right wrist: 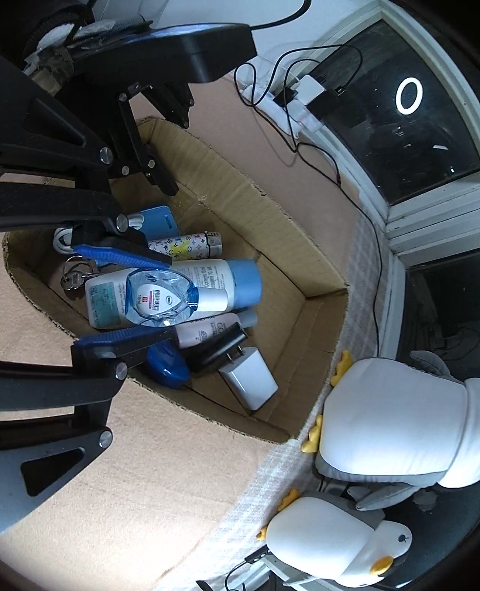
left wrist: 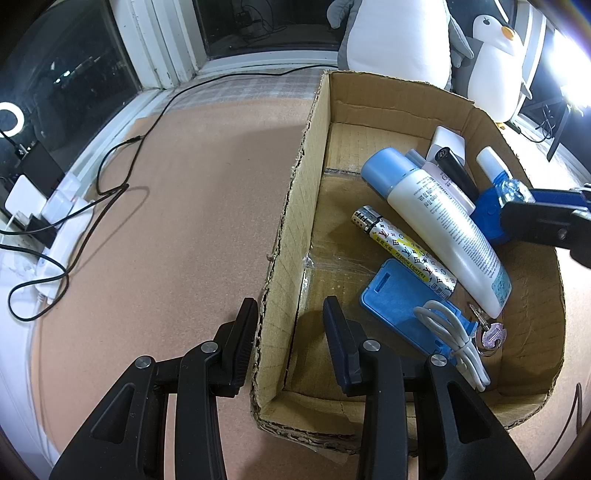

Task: Organize rigid objects
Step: 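Carry the blue eye-drop bottle into the box and open the right gripper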

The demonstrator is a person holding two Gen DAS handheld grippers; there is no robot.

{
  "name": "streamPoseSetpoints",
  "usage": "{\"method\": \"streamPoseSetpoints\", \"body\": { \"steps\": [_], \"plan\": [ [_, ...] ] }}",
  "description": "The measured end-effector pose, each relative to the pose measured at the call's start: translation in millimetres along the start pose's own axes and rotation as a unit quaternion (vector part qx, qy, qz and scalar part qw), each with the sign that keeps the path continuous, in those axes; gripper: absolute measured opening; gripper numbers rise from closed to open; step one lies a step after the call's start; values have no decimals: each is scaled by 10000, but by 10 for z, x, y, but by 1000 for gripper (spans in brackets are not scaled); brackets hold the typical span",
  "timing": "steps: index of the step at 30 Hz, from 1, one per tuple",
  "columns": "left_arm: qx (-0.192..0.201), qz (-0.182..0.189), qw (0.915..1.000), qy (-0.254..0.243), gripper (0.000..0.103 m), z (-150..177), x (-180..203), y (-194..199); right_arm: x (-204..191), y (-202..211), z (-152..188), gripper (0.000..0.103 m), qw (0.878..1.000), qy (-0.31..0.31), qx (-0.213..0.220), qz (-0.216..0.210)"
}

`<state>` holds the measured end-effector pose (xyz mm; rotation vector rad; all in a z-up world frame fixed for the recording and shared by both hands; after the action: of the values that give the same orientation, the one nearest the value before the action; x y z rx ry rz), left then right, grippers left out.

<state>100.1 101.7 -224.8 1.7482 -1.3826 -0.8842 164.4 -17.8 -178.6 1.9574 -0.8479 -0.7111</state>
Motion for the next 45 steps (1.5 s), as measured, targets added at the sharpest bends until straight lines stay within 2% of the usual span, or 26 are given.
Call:
{"method": "streamPoseSetpoints", "body": {
  "steps": [21, 24, 26, 45],
  "plan": [
    [-2, 6, 10000, -1, 35, -2, -5, 0, -34, -123, 29, 28, 9998, 147, -99, 86],
    [-1, 3, 10000, -1, 35, -3, -5, 0, -32, -122, 29, 34, 9997, 172, -112, 96],
    [-2, 6, 10000, 0, 35, -3, -6, -1, -27, -105, 32, 37, 9997, 186, -89, 108],
    [-27, 2, 10000, 2, 35, 16, 4, 13, 61, 232, 165, 40, 9998, 90, 107, 174]
  ]
}}
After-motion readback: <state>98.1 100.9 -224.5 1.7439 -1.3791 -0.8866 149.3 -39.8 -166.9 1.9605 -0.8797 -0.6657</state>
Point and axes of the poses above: each gripper's, at about its wrist camera, not at the fingertips, and y roughly against the way its jaws point, x to its right, z to its underside, the point moved 3 cm from there along -y, roughly the way its jaws point, and after that the axes turned 4 degrees about x, right-handed, at the moved point
